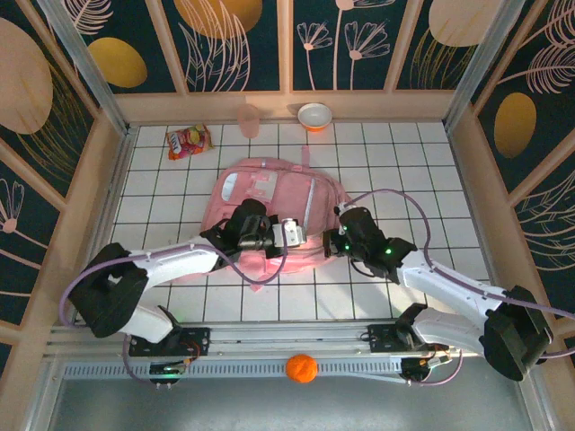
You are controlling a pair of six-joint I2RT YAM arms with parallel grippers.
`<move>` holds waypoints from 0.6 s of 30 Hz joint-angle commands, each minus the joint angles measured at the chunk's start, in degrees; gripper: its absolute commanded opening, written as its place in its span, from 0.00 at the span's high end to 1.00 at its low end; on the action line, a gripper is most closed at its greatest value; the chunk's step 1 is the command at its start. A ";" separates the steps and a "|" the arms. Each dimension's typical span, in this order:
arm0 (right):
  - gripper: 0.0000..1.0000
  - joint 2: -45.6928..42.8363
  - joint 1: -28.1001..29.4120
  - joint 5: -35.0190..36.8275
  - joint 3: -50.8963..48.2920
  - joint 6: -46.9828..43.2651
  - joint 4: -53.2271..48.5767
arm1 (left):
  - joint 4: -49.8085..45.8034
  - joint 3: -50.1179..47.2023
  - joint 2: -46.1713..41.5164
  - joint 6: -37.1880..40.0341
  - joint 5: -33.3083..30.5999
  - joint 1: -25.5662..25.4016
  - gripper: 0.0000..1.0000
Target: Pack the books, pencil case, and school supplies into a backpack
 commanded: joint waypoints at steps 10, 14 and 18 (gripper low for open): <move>1.00 -0.88 11.60 3.46 0.10 3.98 -1.21 | -29.58 -1.38 -12.51 16.75 0.17 6.39 1.00; 1.00 -0.79 10.28 5.03 -0.25 3.16 -1.94 | -34.24 -2.28 -16.20 19.27 -1.27 8.65 1.00; 1.00 0.68 8.15 3.86 -0.25 0.83 -0.21 | -31.94 -4.93 -19.80 16.72 -0.99 8.80 1.00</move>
